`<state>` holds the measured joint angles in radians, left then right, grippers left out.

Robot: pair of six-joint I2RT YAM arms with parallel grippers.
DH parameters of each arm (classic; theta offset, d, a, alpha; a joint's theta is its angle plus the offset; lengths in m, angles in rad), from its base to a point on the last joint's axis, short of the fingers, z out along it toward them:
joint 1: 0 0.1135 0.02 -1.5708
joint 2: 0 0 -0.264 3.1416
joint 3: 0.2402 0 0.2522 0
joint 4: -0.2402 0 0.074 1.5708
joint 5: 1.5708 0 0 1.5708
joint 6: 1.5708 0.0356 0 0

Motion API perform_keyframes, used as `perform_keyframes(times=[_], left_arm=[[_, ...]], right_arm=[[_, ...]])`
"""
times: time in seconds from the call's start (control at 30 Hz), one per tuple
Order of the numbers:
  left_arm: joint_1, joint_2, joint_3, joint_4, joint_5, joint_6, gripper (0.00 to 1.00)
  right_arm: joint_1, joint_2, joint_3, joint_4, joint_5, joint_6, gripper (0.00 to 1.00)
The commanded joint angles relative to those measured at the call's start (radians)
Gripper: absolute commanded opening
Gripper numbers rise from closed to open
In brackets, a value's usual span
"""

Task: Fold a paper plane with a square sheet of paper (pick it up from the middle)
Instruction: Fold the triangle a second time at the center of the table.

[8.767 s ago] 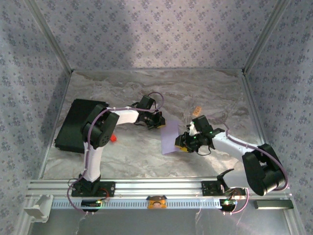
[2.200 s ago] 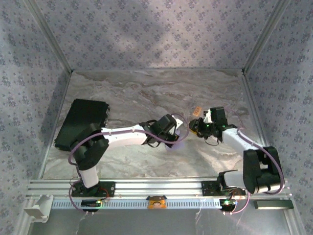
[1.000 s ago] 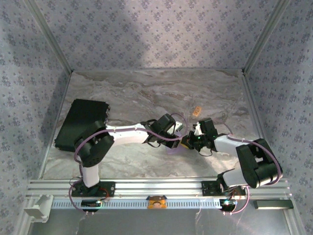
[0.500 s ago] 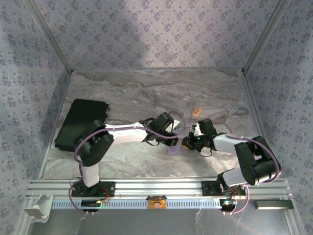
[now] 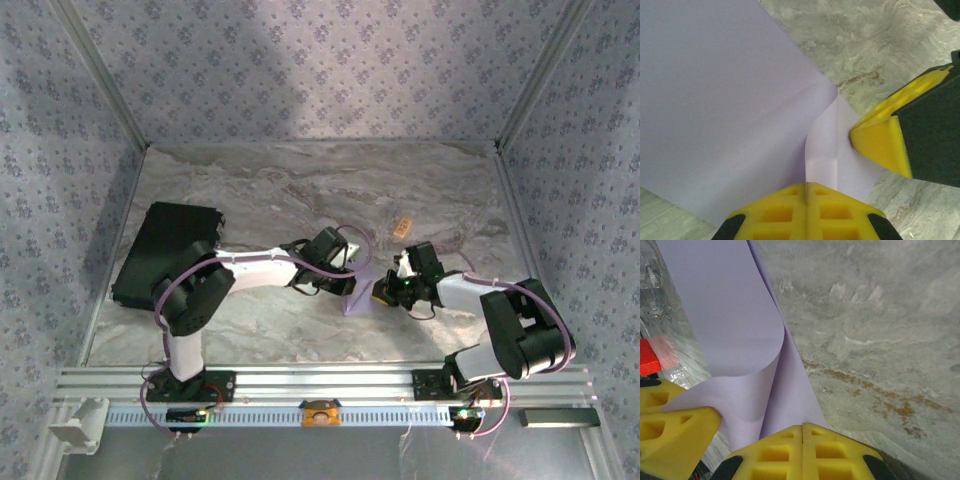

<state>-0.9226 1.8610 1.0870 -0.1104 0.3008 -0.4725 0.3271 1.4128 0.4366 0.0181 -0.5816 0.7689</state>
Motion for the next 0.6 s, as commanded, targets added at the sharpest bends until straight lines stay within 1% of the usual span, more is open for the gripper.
perform_keyframes(times=[0.0,0.3,0.47,0.57], left_arm=[[0.006,0.021,-0.002,-0.018,-0.026,0.017,0.01],[0.008,0.019,-0.037,-0.002,-0.071,0.005,0.0],[0.008,0.03,-0.045,0.014,-0.049,-0.005,0.0],[0.007,0.033,-0.057,0.035,-0.033,-0.02,0.0]], right_arm=[[-0.009,-0.008,0.005,-0.079,0.046,-0.02,0.01],[-0.008,-0.008,0.012,-0.088,0.046,-0.022,0.01],[-0.005,-0.019,0.022,-0.071,0.022,-0.014,0.03],[0.01,-0.061,0.04,-0.071,0.018,-0.007,0.05]])
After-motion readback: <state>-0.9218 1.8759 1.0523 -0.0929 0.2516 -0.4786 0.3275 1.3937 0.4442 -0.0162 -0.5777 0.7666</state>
